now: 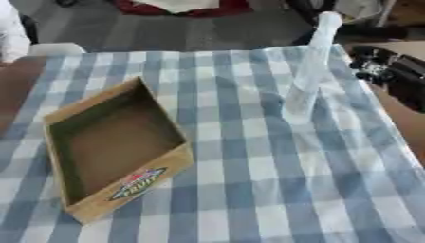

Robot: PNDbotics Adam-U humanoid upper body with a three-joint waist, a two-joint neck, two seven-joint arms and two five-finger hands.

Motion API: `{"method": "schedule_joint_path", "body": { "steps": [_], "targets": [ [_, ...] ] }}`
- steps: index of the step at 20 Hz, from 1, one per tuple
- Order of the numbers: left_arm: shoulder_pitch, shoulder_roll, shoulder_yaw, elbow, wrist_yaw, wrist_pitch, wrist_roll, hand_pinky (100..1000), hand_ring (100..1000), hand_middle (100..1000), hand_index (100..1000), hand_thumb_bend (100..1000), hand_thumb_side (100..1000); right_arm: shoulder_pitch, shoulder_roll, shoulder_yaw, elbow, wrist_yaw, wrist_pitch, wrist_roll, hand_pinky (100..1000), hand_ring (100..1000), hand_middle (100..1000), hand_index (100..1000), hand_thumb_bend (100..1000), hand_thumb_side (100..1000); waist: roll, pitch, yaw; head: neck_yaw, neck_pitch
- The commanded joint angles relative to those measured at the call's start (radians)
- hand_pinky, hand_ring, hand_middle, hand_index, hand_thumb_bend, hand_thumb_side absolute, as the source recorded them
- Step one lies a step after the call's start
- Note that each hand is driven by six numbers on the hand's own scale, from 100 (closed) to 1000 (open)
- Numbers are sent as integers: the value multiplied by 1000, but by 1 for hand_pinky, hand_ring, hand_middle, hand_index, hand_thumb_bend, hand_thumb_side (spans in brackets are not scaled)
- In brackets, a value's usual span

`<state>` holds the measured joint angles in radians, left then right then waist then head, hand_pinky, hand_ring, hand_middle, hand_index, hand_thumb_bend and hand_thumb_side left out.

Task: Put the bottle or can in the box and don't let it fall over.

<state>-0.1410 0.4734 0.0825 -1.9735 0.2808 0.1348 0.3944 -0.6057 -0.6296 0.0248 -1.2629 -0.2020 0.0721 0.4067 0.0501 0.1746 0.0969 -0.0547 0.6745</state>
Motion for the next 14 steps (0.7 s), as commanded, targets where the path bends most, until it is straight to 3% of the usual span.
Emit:
{"method": "schedule_joint_path", "body": {
  "steps": [1, 14],
  "targets": [
    [-12, 17, 2, -20, 2, -1, -3, 387, 585, 670, 667, 100, 589, -30, -24, -11, 13, 9, -14, 16, 1000, 1000, 1000, 1000, 100, 523, 2, -5, 2, 2, -2],
    [-20, 9, 1, -23, 5, 0, -6, 384, 583, 670, 666, 100, 590, -74, -30, -11, 37, 17, -46, 51, 1000, 1000, 1000, 1000, 100, 526, 11, 21, 11, 0, -23]
  ]
}}
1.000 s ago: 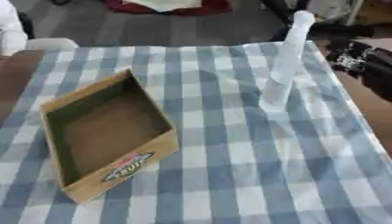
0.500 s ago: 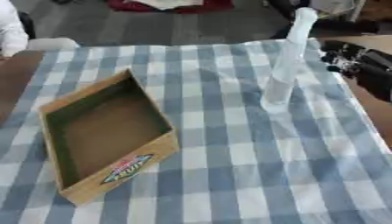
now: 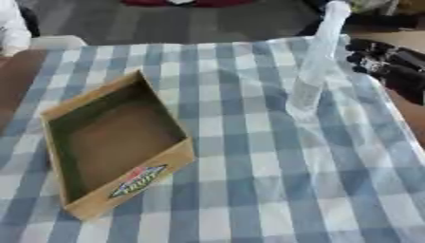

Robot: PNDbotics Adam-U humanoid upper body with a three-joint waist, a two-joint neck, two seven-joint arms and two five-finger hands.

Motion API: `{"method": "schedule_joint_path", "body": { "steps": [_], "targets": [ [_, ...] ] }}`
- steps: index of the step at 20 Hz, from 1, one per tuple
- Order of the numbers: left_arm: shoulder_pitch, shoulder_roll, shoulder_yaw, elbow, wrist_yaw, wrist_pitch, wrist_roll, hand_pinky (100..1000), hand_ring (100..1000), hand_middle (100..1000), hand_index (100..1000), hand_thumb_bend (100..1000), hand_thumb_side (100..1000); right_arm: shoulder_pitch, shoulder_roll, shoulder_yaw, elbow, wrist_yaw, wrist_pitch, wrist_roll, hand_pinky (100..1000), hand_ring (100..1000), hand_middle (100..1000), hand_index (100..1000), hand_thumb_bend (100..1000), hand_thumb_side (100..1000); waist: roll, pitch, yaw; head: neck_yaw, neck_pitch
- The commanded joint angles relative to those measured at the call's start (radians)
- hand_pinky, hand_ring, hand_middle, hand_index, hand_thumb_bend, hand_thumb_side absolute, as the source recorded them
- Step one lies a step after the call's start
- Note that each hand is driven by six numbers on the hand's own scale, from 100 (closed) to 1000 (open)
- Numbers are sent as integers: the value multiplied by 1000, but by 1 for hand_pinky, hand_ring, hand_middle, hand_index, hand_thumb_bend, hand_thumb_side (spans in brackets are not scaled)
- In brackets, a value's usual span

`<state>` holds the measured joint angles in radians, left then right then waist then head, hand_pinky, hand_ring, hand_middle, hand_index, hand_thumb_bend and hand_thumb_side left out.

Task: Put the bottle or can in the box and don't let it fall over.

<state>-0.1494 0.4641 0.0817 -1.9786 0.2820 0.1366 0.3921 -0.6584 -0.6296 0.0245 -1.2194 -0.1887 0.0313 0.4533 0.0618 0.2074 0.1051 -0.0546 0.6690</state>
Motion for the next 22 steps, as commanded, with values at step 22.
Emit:
{"method": "schedule_joint_path", "body": {
  "steps": [22],
  "targets": [
    [-22, 14, -2, -21, 9, 1, -23, 380, 579, 666, 665, 100, 590, -80, -23, -2, 12, 21, -36, 32, 1000, 1000, 1000, 1000, 100, 530, 3, 9, 13, -15, -53]
  ]
}}
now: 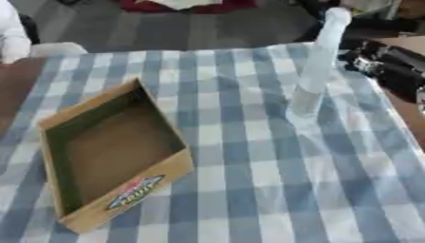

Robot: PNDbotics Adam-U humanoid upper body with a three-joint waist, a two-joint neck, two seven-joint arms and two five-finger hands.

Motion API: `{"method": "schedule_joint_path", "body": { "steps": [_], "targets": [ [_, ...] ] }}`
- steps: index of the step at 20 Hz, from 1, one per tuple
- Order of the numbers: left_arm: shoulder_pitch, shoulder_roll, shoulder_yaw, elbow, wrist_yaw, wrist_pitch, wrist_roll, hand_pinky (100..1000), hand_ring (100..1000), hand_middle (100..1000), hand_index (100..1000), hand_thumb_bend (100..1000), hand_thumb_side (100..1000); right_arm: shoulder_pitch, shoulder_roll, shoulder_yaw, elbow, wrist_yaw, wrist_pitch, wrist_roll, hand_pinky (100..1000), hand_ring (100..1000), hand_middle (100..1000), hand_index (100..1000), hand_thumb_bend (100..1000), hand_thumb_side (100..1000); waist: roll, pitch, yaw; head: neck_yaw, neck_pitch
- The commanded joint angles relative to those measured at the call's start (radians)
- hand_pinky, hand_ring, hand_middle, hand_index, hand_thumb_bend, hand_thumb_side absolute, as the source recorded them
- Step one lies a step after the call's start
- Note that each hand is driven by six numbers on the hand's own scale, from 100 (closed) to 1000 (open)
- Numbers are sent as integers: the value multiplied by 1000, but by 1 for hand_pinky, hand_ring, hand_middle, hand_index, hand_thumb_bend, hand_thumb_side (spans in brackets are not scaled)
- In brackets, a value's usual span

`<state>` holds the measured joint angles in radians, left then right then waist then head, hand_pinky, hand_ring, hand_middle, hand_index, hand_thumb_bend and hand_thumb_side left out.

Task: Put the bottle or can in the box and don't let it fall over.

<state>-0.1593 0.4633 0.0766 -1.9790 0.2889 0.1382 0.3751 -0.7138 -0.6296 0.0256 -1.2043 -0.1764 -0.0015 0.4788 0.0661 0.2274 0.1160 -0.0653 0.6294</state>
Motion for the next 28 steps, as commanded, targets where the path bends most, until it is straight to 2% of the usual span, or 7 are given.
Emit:
{"method": "schedule_joint_path", "body": {
  "steps": [1, 10, 17, 24, 28],
  "targets": [
    [-13, 15, 3, -21, 2, -1, -8, 380, 579, 666, 665, 100, 590, -27, -23, -3, 0, 11, -5, 9, 1000, 1000, 1000, 1000, 100, 528, -2, -11, 3, -5, -15],
    [-19, 14, 3, -21, 3, -4, -18, 379, 578, 666, 665, 100, 589, -50, -20, 5, 20, 23, -20, 34, 1000, 1000, 1000, 1000, 100, 522, -2, -3, 12, -11, -16],
    [-20, 14, 4, -21, 4, -5, -20, 379, 578, 666, 665, 100, 589, -47, -17, 12, -12, 13, -27, 58, 1000, 1000, 1000, 1000, 100, 520, -3, -2, 11, -10, -12],
    [-21, 13, 3, -21, 4, -6, -23, 380, 578, 667, 665, 100, 589, -46, -8, 15, -32, 3, -20, 66, 1000, 1000, 1000, 1000, 100, 524, -3, -4, 10, -55, -23],
    [-22, 13, 3, -21, 4, -6, -24, 380, 579, 668, 665, 100, 588, -49, -2, 17, -33, 2, -17, 70, 1000, 1000, 1000, 1000, 100, 525, -2, -5, 10, -58, -26]
  ]
}}
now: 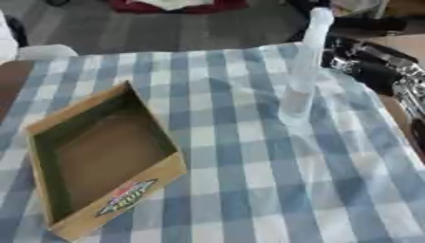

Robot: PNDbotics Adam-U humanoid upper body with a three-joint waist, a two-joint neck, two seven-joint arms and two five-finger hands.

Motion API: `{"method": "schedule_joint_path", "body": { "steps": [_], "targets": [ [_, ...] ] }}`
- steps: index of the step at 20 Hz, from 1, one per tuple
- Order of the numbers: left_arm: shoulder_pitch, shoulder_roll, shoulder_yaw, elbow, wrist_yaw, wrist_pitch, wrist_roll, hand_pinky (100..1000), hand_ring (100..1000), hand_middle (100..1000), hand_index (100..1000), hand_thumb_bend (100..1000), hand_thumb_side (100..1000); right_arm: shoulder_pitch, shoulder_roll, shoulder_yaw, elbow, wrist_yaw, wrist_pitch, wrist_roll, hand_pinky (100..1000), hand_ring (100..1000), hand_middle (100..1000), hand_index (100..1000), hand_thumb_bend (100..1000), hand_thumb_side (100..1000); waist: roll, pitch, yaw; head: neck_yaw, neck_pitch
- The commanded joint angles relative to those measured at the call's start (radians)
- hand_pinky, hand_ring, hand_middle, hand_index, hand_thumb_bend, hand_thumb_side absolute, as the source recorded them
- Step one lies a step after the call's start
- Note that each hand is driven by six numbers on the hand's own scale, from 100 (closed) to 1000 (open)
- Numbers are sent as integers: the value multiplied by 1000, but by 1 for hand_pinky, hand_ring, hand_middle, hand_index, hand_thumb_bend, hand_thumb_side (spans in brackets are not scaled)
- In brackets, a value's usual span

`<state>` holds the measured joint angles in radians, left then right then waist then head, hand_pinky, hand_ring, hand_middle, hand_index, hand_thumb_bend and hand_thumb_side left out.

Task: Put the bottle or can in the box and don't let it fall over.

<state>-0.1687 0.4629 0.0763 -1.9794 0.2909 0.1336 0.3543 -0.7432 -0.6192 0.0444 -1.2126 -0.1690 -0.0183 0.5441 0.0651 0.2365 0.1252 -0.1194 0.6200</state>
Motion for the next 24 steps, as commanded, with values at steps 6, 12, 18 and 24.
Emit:
{"method": "schedule_joint_path", "body": {
  "steps": [6, 12, 18, 24],
  "targets": [
    [-10, 12, 3, -21, 3, -1, -5, 379, 578, 668, 664, 100, 589, -28, -10, -5, -13, 16, 5, -13, 1000, 1000, 1000, 1000, 100, 513, 1, -12, 1, 0, -18],
    [-11, 10, 2, -21, 2, -2, -11, 377, 577, 669, 665, 100, 589, -38, -9, -12, 2, 50, 10, -58, 1000, 1000, 1000, 1000, 100, 518, 5, -3, 1, 2, -20],
    [-9, 8, 3, -21, 4, -1, -16, 377, 577, 669, 665, 100, 590, -32, -9, -14, -21, 30, -16, -21, 1000, 1000, 1000, 1000, 100, 531, 7, 1, -2, 8, -16],
    [-10, 7, 2, -21, 4, 0, -22, 377, 578, 670, 665, 100, 589, -30, -11, -24, -54, 13, -36, -7, 1000, 1000, 1000, 1000, 100, 531, 7, 1, -4, 7, -21]
  ]
}}
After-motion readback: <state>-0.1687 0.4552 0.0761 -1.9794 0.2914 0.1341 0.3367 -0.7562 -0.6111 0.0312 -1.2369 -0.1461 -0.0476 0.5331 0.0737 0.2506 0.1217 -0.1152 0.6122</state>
